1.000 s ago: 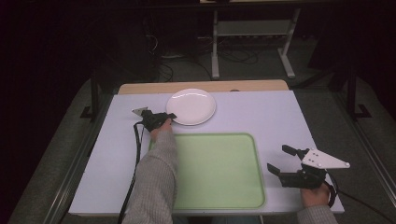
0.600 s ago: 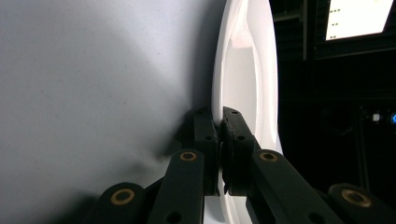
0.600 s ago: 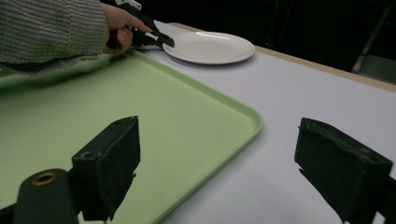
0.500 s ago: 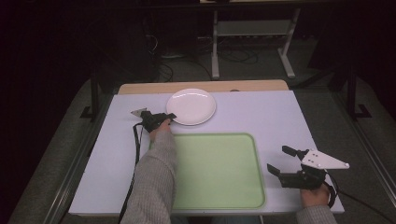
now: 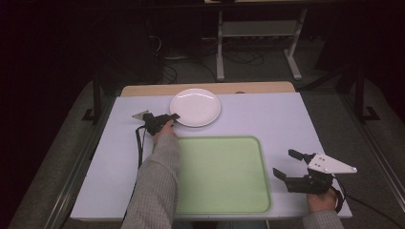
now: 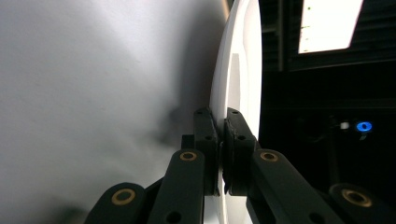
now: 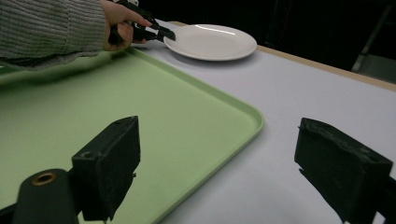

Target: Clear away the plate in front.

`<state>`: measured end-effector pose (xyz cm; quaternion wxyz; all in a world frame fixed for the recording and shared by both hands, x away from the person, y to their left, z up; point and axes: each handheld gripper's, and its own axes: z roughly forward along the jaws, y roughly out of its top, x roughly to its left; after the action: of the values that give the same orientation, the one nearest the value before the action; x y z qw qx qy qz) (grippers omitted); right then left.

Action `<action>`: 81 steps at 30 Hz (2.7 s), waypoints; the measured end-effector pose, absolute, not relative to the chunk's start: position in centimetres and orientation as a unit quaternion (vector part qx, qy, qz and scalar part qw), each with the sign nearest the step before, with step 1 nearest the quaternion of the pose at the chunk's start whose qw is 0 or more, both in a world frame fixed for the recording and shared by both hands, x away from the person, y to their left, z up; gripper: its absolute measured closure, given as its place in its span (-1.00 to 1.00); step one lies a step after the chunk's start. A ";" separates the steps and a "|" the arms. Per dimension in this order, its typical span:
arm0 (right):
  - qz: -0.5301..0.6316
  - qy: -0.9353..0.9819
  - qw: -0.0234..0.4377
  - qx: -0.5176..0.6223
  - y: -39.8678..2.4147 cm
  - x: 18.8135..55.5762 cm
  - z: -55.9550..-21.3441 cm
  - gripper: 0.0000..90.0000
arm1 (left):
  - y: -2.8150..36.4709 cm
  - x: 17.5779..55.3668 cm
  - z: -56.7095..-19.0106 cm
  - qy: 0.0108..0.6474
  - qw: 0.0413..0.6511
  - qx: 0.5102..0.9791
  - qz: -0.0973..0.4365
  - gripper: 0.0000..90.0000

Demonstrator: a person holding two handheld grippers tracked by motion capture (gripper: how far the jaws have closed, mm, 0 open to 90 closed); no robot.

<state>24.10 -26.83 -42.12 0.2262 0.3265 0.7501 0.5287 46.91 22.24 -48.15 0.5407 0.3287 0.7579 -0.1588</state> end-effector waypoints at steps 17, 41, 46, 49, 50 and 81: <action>0.525 0.753 0.228 0.325 -26.8 24.1 -42.2 -0.70 | 24.0 46.2 -45.1 0.728 0.580 0.335 -0.142 0.91; 0.523 0.753 0.229 0.328 -26.8 24.3 -42.3 -0.70 | 27.1 44.2 -42.6 0.718 0.605 0.320 -0.127 0.91; 0.521 0.754 0.229 0.328 -26.8 24.3 -42.3 -0.70 | 27.9 43.7 -42.3 0.716 0.607 0.321 -0.126 0.91; 0.520 0.754 0.230 0.328 -26.8 24.3 -42.3 -0.70 | 28.5 43.4 -42.0 0.714 0.609 0.323 -0.119 0.91; 0.521 0.754 0.230 0.329 -26.8 24.3 -42.3 -0.70 | 28.7 43.3 -41.9 0.714 0.610 0.321 -0.120 0.91; 0.526 0.748 0.231 0.333 -26.9 24.3 -42.2 -0.70 | 33.1 37.4 -41.7 0.694 0.622 0.345 -0.111 0.92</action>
<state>24.26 -26.88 -42.20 0.2313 0.3325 0.7478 0.5261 37.43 33.12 -41.68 0.6224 0.3454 0.6936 -0.1106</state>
